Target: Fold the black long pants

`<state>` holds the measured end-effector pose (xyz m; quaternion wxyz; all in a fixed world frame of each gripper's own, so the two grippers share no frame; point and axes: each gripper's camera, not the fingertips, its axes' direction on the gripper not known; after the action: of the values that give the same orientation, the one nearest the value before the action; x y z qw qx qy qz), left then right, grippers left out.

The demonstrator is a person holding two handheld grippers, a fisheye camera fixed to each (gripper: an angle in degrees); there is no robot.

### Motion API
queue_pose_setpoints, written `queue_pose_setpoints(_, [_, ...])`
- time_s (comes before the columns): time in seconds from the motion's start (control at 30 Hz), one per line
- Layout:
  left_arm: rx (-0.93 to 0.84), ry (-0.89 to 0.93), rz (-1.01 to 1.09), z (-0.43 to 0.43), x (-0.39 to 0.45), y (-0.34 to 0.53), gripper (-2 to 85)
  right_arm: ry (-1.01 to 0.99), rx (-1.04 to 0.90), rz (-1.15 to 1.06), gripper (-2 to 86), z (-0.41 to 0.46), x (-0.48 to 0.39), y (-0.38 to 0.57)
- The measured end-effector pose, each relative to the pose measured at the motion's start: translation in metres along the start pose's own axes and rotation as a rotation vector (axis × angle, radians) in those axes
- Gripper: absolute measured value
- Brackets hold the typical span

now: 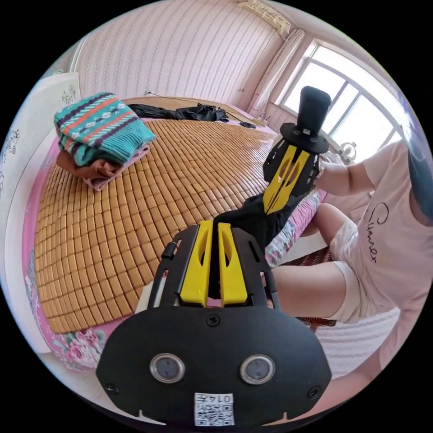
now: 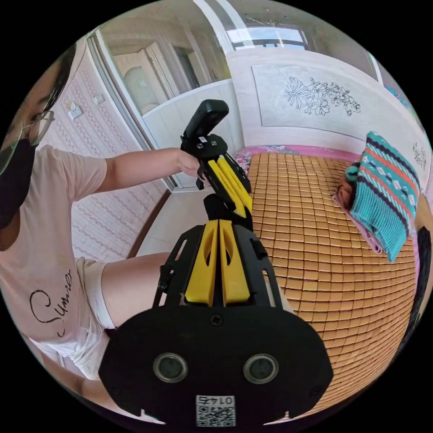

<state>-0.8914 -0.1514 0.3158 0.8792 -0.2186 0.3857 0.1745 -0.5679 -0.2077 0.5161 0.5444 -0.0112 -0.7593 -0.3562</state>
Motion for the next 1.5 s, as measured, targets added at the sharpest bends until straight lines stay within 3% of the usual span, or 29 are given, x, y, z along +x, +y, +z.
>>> queue_pose_setpoints(0.3, [-0.011, 0.239, 0.02, 0.011, -0.039, -0.023, -0.6, -0.006, -0.022, -0.038, -0.4, -0.023, -0.008, 0.008])
queue_pose_setpoints(0.47, [0.019, 0.281, -0.047, 0.016, -0.05, -0.017, -0.7, -0.092, 0.014, -0.017, -0.5, -0.039, -0.012, 0.013])
queue_pose_setpoints(0.7, [0.099, 0.12, -0.155, 0.039, -0.054, -0.066, -0.7, -0.269, 0.048, -0.064, -0.5, -0.054, -0.016, -0.012])
queue_pose_setpoints(0.77, [0.116, 0.07, -0.268, 0.047, -0.062, -0.076, -0.7, -0.185, 0.02, 0.014, -0.4, -0.052, 0.005, -0.02])
queue_pose_setpoints(0.93, [0.23, -0.215, -0.405, 0.026, -0.065, -0.065, -0.9, 0.058, -0.187, 0.486, 0.1, -0.025, 0.096, -0.006])
queue_pose_setpoints(1.23, [0.173, -0.2, -0.343, 0.063, 0.005, -0.047, 2.8, 0.195, -0.161, 0.5, 3.2, -0.12, 0.035, 0.071])
queue_pose_setpoints(1.37, [0.153, -0.199, -0.13, 0.097, 0.094, -0.05, 3.4, 0.308, -0.253, 0.567, 5.5, -0.153, -0.016, 0.132])
queue_pose_setpoints(1.5, [0.035, -0.194, -0.005, 0.169, 0.188, -0.064, 4.4, 0.285, -0.283, 0.689, 6.9, -0.17, -0.062, 0.176])
